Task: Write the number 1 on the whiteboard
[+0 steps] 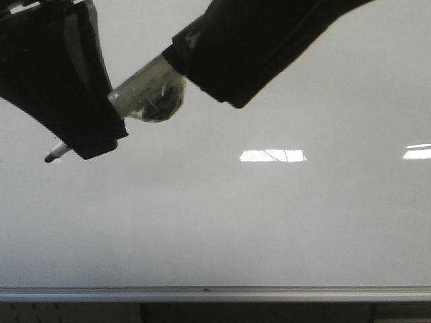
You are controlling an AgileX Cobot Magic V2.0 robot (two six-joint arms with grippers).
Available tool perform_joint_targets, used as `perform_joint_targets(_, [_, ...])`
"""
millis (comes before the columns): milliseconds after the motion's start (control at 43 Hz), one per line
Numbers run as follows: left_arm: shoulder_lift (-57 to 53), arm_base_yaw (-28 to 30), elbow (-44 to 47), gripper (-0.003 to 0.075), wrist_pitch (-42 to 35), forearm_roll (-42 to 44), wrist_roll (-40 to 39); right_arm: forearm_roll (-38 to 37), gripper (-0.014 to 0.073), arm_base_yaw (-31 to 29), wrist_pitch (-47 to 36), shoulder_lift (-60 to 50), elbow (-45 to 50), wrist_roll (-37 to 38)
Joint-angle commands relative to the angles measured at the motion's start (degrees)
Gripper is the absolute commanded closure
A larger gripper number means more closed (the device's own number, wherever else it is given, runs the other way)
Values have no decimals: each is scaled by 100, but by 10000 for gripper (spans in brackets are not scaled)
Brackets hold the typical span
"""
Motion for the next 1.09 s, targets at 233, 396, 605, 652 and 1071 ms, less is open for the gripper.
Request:
perform_joint_targets(233, [-174, -44, -188, 741, -222, -93, -4, 216, 153, 181, -551, -35, -217, -77])
perform_joint_targets(396, [-174, -44, -188, 741, -232, -93, -4, 211, 368, 181, -533, -35, -217, -72])
perform_joint_targets(605, [-174, -44, -188, 740, -245, -93, -4, 211, 540, 181, -459, -35, -217, -72])
perform_joint_targets(652, [-174, -44, -188, 739, -245, -93, -4, 211, 565, 181, -448, -35, -217, -72])
perform_joint_targets(1071, [-286, 120, -188, 222, -305, 184, -559, 64, 638, 170, -316, -63, -217, 93])
